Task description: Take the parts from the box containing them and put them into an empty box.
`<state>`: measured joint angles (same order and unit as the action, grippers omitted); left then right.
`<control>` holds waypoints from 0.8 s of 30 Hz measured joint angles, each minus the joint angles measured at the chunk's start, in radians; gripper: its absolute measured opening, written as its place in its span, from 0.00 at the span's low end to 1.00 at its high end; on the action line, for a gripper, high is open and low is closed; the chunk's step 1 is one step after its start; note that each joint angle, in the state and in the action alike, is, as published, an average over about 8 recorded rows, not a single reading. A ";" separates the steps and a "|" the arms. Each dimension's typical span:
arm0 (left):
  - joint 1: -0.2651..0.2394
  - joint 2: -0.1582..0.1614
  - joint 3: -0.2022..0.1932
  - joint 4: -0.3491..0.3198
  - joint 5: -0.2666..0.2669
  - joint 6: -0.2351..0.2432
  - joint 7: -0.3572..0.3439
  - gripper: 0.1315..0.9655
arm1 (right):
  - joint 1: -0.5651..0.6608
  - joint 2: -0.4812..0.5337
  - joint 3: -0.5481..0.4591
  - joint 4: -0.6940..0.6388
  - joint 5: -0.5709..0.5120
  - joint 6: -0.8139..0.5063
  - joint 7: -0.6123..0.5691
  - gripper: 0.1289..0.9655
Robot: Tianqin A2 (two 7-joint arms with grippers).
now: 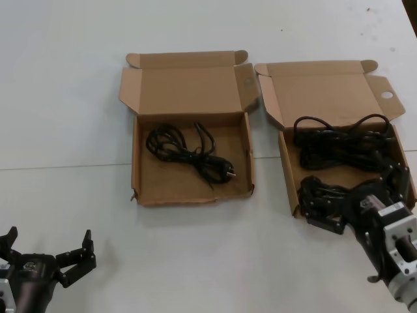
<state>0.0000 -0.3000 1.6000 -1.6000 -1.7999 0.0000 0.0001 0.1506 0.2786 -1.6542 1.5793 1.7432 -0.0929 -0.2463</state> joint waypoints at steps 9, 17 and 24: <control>0.000 0.000 0.000 0.000 0.000 0.000 0.000 1.00 | -0.055 0.008 0.020 0.007 0.020 0.033 0.000 1.00; 0.000 0.000 0.000 0.000 0.000 0.000 0.000 1.00 | -0.103 0.015 0.037 0.014 0.039 0.063 0.000 1.00; 0.000 0.000 0.000 0.000 0.000 0.000 0.000 1.00 | -0.132 0.019 0.048 0.018 0.050 0.082 0.000 1.00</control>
<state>0.0000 -0.3000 1.6000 -1.6000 -1.8000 0.0000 0.0000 0.0183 0.2974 -1.6066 1.5975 1.7931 -0.0113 -0.2463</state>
